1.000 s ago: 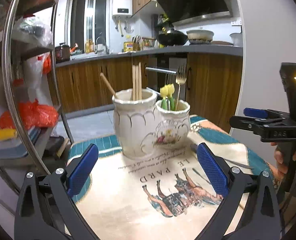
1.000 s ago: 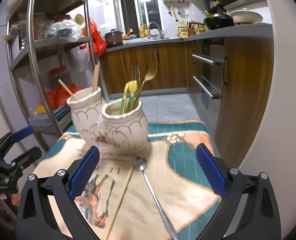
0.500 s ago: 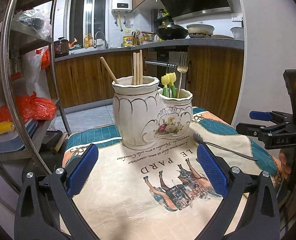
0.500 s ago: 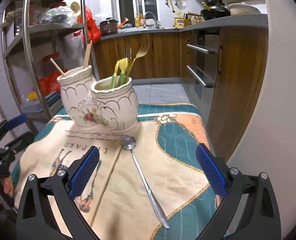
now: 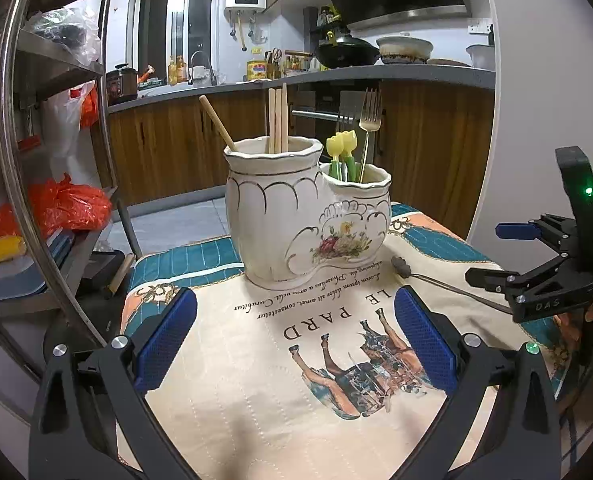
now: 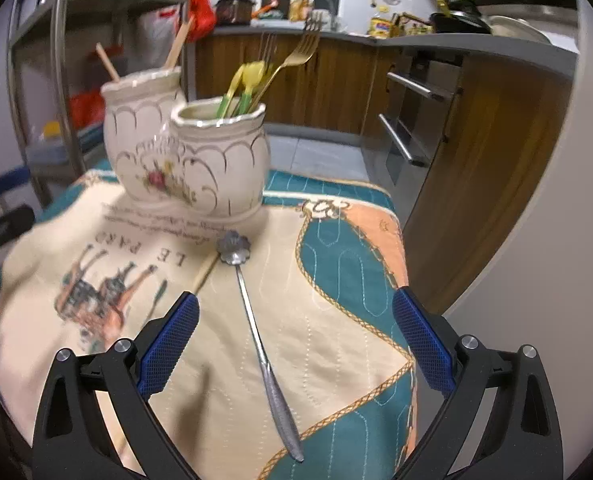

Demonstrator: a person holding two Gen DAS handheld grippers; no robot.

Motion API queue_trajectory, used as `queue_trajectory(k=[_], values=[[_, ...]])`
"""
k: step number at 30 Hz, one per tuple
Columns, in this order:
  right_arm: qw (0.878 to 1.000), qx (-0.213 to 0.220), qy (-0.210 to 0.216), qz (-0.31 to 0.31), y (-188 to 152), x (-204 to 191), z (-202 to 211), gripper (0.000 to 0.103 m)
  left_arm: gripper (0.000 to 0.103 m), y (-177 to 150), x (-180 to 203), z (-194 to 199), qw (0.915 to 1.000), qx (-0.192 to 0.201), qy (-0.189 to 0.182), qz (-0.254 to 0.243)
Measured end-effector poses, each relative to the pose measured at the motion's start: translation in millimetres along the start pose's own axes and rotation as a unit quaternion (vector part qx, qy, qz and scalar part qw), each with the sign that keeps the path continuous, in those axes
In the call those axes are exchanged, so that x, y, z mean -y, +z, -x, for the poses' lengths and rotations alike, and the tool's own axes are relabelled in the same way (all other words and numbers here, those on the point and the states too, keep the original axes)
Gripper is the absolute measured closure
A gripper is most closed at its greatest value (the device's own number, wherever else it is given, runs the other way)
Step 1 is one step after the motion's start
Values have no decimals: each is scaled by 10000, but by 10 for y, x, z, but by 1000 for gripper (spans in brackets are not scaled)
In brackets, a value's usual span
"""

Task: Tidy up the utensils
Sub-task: 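Grasp the silver flower-handled spoon with the right tool while the left tool grasps the last chopstick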

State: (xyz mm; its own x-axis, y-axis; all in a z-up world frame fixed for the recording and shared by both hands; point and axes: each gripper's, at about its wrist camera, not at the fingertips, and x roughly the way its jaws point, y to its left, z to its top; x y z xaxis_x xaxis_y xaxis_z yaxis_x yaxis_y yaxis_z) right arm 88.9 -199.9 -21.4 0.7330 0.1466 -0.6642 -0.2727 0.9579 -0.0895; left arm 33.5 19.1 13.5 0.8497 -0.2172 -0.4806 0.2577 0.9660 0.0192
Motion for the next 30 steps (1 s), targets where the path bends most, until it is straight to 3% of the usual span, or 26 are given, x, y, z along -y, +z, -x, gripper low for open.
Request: queue_trajectory(k=[5, 7, 9, 12, 21, 30], values=[[9988, -374, 265, 186, 21, -50, -165, 11, 6, 4, 0, -14, 10000, -28, 9, 3], [9972, -529, 372, 362, 40, -103, -249, 23, 6, 3, -3, -16, 10000, -35, 10, 2], [9958, -658, 403, 497, 64, -138, -335, 42, 6, 4, -5, -23, 10000, -48, 24, -2], [9932, -830, 668, 471, 97, -148, -426, 59, 6, 5, -4, -26, 10000, -48, 28, -3], [9872, -956, 1192, 455, 133, -179, -482, 96, 6, 0, 80, -65, 9997, -173, 85, -165], [9913, -513, 1198, 198, 30, -6, -184, 99, 6, 15, 525, -287, 9948, -940, -57, -379]])
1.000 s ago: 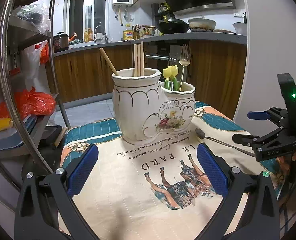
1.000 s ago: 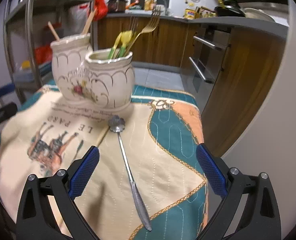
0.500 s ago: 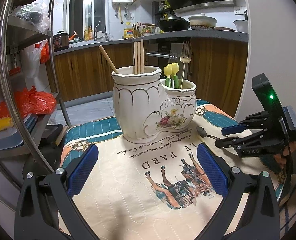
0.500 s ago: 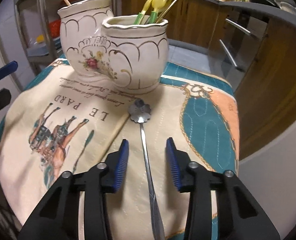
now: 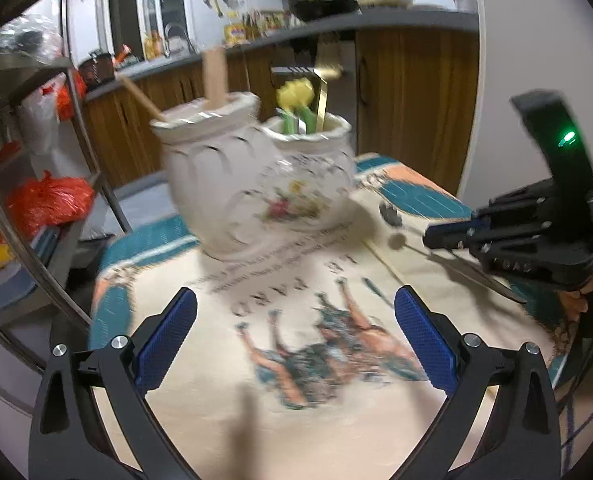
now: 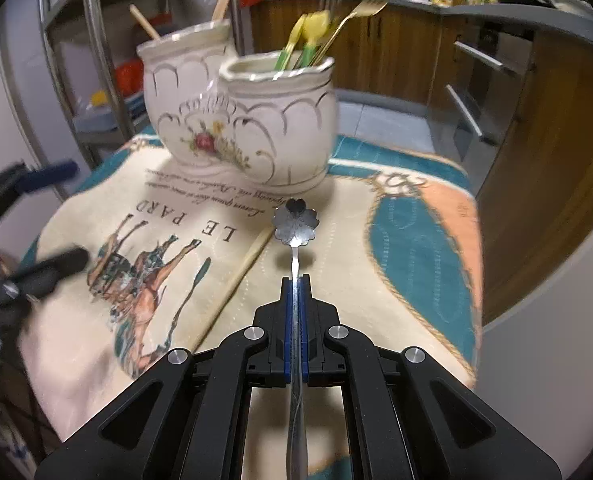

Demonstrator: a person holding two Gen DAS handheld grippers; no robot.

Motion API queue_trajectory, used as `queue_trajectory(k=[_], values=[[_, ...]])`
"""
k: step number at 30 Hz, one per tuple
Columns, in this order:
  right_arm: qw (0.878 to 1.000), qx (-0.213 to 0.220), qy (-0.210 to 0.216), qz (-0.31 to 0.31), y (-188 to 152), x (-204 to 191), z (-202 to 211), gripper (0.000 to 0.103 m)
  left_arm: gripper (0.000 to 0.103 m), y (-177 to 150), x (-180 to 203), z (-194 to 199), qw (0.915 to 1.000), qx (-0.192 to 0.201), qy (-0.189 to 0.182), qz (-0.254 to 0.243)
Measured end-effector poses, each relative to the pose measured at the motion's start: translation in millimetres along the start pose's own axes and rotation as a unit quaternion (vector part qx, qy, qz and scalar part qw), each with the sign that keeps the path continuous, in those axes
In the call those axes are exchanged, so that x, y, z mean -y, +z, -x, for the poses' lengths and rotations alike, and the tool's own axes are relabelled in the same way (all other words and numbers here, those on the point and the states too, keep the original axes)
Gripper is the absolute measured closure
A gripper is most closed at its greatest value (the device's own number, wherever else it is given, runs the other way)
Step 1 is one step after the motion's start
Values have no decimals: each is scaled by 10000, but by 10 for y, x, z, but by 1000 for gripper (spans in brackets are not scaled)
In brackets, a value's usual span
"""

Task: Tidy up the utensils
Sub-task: 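Grasp the silver flower-handled spoon with the right tool while the left tool grasps the last chopstick, then lift and carry the silver spoon with the right tool while the left tool carries the chopstick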

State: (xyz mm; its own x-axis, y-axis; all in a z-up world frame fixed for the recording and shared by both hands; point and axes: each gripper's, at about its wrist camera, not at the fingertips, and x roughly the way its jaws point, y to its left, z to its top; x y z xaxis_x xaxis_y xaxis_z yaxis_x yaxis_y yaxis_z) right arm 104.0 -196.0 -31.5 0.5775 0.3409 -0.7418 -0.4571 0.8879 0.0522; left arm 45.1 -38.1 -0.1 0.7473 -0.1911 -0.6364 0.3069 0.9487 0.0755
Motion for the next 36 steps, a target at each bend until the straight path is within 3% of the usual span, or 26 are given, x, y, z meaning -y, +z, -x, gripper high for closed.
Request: queue_trajectory(k=[9, 14, 19, 24, 30, 36], values=[[9988, 443, 30, -221, -145, 188, 389, 99, 8, 49, 520, -274, 9983, -517, -276, -74], [9977, 608, 135, -278, -222, 217, 514, 99, 35, 79, 736, -404, 9963, -799, -231, -227], [9968, 730, 215, -250, -241, 210, 580, 99, 73, 76, 813, -517, 9929, -1122, -264, -303], [9957, 855, 272, -208, -248, 165, 646, 99, 91, 37, 687, -514, 9910, -1265, -419, -131], [9943, 1002, 304, -190, -219, 99, 687, 99, 97, 5, 559, -418, 9908, -1182, -635, -180], [9927, 1154, 302, -156, -171, 8, 754, 99, 97, 27, 382, -240, 9929, -953, -688, -159]])
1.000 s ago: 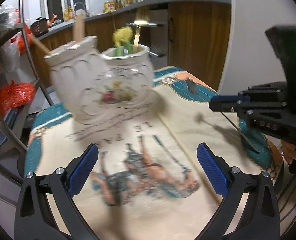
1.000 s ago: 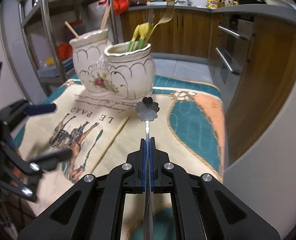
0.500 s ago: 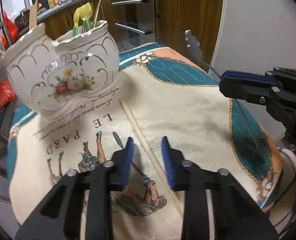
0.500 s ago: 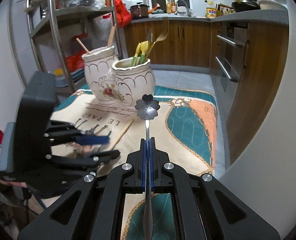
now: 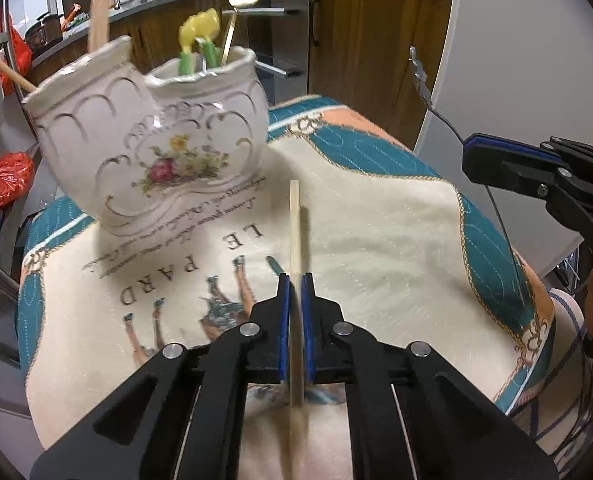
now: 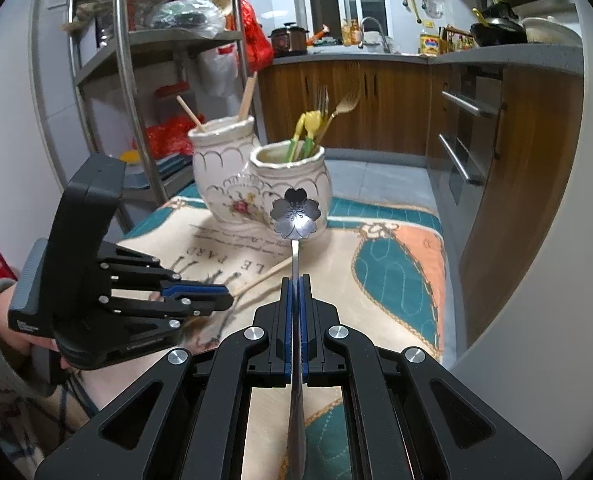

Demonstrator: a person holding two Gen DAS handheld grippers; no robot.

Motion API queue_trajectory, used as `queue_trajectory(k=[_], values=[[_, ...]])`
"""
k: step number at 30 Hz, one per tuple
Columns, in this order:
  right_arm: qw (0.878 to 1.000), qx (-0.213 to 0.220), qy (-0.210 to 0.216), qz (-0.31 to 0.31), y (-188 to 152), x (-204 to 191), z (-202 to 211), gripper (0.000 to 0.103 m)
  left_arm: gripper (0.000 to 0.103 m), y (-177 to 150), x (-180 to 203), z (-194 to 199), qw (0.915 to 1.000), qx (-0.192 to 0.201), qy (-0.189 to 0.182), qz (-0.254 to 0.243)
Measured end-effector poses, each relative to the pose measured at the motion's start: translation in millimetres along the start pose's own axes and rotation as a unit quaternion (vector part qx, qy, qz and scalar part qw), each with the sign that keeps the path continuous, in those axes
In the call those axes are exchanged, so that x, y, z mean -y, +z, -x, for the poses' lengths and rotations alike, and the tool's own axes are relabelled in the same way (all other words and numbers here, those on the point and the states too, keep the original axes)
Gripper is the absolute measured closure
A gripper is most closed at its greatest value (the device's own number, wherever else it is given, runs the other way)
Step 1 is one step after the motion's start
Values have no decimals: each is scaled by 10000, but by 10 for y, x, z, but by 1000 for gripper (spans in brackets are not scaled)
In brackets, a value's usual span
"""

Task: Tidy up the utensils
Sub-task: 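Lift and carry the silver spoon with the right tool while the left tool carries the chopstick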

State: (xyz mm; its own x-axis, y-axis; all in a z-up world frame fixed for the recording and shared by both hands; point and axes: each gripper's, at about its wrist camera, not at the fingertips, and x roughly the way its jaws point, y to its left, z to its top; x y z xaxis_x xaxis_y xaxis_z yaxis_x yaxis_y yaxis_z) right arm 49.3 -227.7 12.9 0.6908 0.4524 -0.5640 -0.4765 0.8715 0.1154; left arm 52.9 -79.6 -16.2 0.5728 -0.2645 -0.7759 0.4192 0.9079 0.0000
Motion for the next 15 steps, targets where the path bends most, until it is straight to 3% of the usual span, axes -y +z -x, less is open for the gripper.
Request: queue_trajectory(k=[7, 15], values=[[9997, 251, 34, 2, 126, -109, 9, 99, 97, -7, -195, 396, 9974, 712, -52, -90], [9971, 755, 21, 30, 540, -215, -48, 99, 97, 236, -439, 885, 9847, 1743, 0, -55]])
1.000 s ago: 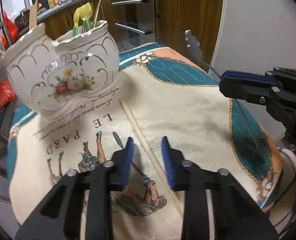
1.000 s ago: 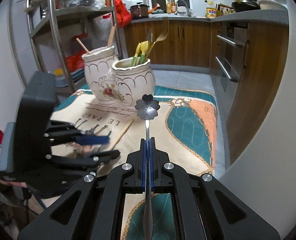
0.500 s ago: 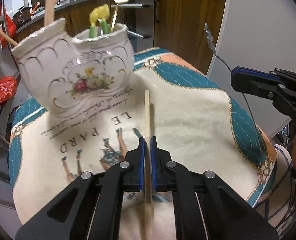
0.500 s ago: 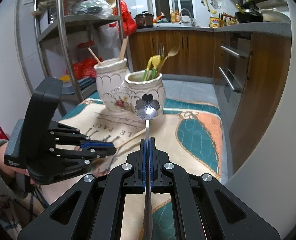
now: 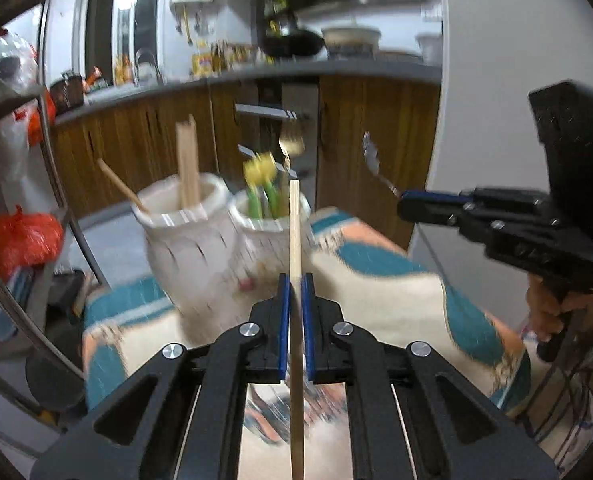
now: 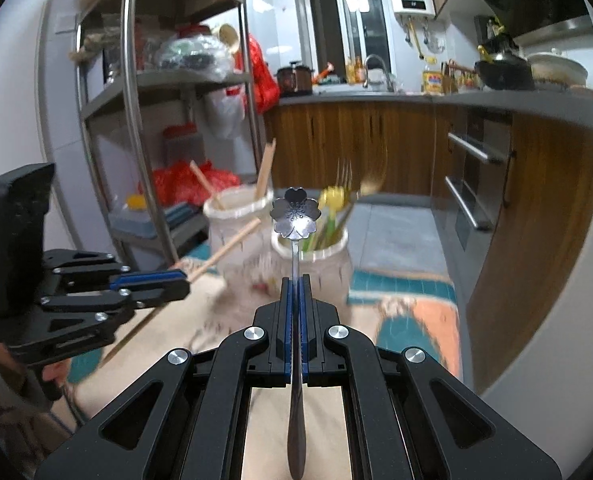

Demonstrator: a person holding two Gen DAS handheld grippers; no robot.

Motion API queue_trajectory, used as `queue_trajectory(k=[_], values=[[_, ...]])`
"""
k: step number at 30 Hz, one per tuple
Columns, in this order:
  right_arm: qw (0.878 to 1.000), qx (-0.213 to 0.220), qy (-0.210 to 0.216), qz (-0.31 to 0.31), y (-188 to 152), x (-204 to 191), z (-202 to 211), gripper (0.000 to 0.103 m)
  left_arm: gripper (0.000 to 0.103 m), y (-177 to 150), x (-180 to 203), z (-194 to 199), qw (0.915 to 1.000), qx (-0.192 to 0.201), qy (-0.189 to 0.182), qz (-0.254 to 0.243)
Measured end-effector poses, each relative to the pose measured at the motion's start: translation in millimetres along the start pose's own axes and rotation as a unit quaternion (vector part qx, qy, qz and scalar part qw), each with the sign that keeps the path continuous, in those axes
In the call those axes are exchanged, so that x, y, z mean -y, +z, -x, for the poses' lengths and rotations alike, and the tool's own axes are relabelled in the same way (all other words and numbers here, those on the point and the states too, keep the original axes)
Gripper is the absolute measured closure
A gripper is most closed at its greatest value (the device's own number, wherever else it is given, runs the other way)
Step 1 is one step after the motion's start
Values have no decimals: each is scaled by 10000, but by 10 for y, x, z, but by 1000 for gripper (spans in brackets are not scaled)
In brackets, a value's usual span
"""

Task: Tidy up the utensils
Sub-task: 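Lift and carry the silver spoon with the right tool while the left tool carries the chopstick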

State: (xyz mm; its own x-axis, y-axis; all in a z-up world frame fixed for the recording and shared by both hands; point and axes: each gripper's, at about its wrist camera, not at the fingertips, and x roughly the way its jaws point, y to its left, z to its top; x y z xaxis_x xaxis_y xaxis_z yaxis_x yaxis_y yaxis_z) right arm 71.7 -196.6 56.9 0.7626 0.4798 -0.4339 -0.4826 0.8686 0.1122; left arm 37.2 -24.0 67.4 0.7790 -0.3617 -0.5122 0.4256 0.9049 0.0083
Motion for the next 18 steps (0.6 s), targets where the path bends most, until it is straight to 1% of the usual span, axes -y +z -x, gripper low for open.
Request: queue_trajectory(k=[5, 8, 11, 13, 16, 18], values=[[9994, 340, -5, 4, 339, 9, -187, 99, 97, 319, -252, 39, 9981, 588, 69, 153], [9984, 552, -41, -81, 515, 57, -320, 99, 97, 512, -432, -63, 9951, 909, 47, 377], [9971, 742, -51, -157, 654, 89, -456, 99, 97, 721, -625, -140, 9902, 1288, 123, 532], [9955, 922, -75, -207, 756, 120, -578, 99, 97, 844, -714, -196, 9853, 1582, 233, 602], [9929, 1129, -114, -348, 841, 180, -739, 99, 97, 980, -770, -307, 9790, 1895, 256, 712], [9911, 1253, -144, -419, 858, 229, -826, 99, 97, 1052, -777, -420, 9759, 2041, 377, 676]])
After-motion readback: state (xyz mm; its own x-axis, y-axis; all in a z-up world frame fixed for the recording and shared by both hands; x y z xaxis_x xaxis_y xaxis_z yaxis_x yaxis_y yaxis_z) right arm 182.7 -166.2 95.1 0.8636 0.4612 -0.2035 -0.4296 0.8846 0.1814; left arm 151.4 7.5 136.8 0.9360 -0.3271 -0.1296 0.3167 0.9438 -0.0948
